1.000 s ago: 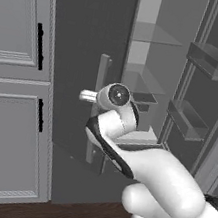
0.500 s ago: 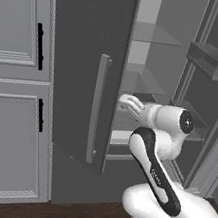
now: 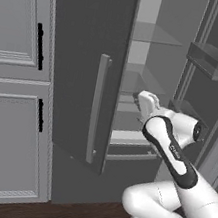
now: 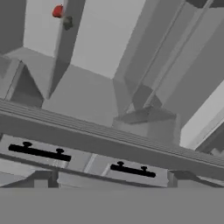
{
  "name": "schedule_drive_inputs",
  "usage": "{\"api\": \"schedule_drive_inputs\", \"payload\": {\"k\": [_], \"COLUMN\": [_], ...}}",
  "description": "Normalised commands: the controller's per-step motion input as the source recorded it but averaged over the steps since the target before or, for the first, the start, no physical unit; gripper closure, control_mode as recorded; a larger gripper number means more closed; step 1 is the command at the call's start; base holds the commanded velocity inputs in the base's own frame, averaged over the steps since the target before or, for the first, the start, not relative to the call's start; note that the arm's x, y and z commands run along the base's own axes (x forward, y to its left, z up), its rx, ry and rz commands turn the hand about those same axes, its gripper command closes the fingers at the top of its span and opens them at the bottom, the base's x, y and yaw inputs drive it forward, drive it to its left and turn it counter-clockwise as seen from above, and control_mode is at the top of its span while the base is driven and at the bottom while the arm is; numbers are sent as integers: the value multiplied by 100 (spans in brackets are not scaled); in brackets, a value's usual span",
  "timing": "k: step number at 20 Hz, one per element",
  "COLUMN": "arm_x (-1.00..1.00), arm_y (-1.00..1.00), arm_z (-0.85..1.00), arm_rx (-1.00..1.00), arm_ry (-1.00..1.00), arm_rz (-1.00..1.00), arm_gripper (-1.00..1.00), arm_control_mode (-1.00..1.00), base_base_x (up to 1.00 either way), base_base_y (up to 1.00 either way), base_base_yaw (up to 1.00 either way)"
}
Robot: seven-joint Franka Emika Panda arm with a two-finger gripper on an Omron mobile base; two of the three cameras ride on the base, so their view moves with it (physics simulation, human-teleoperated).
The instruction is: Take the strawberry from the fridge and place it on top of the pancake, located on the dining counter.
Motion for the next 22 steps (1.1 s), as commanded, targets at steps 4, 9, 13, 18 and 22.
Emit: {"api": "schedule_drive_inputs", "payload": {"k": [4,9,13,18,22], "arm_x": [75,96,89,51,1], "arm_y": [-22,-5,21,30,50], "arm_z": [0,0,-3,-1,1], "arm_rx": [22,19,11,0,0], "arm_ry": [34,25,5,0,0], "arm_rz": [5,7,4,6,9], "arm_gripper": [-100,-100,-100,-100,-100], "arm_control_mode": [-100,-100,-100,-100,-100], "base_base_x": [0,0,0,0,0], "base_base_y": [0,0,0,0,0], "base_base_yaw": [0,0,0,0,0]}}
